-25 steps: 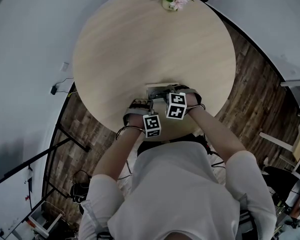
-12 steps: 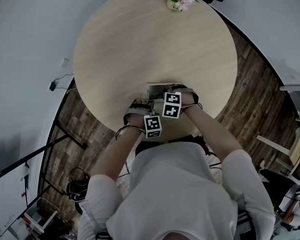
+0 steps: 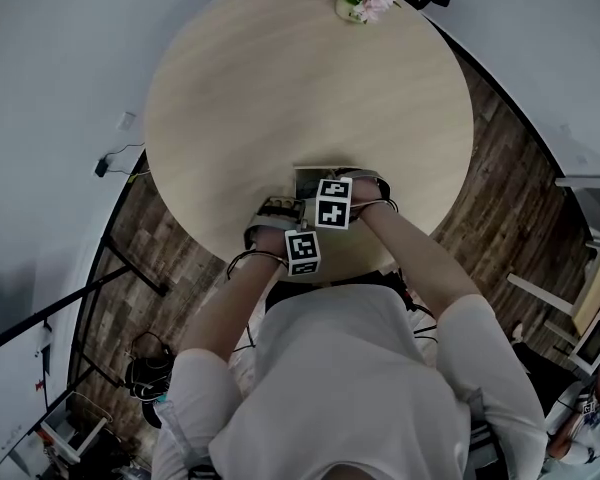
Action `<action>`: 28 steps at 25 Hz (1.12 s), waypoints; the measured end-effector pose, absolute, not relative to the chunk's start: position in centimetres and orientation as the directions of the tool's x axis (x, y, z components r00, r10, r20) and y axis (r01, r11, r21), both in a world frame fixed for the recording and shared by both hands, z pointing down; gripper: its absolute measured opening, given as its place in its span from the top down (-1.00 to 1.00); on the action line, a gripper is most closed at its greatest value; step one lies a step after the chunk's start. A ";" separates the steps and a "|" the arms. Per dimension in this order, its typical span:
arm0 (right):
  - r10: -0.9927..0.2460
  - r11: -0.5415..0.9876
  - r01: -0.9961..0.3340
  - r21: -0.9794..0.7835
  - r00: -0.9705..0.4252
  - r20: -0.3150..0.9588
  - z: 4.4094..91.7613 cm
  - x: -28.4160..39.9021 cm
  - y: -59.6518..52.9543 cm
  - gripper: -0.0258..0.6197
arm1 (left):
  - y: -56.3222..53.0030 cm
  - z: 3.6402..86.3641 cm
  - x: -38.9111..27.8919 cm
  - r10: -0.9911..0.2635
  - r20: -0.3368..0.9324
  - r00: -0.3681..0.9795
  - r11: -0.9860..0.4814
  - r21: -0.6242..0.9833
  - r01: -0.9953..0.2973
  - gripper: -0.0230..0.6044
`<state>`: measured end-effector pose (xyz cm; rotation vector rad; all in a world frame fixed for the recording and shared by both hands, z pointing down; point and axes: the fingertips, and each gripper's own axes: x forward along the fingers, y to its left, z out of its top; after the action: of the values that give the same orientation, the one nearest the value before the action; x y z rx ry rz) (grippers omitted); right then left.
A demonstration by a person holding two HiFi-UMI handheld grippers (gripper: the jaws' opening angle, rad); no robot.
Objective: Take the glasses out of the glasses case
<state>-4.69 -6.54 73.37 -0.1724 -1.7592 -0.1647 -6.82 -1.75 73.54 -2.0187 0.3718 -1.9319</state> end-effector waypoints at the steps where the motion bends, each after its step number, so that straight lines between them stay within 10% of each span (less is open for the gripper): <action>1: 0.023 0.977 0.214 0.018 -0.187 0.982 73.3 -4.6 -6.5 0.83 | -1.8 73.5 -6.8 -0.402 0.914 0.051 -0.914 -0.404 0.032 0.91; 28: -0.343 0.907 0.143 0.397 -0.295 0.892 68.0 -4.1 -6.4 0.86 | -1.4 73.6 -7.0 -0.417 0.908 0.053 -0.904 -0.420 0.077 0.91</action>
<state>-4.15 -6.43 68.01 0.1500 -1.8107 -0.4796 -6.98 -1.39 73.55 -1.9823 0.3417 -1.9125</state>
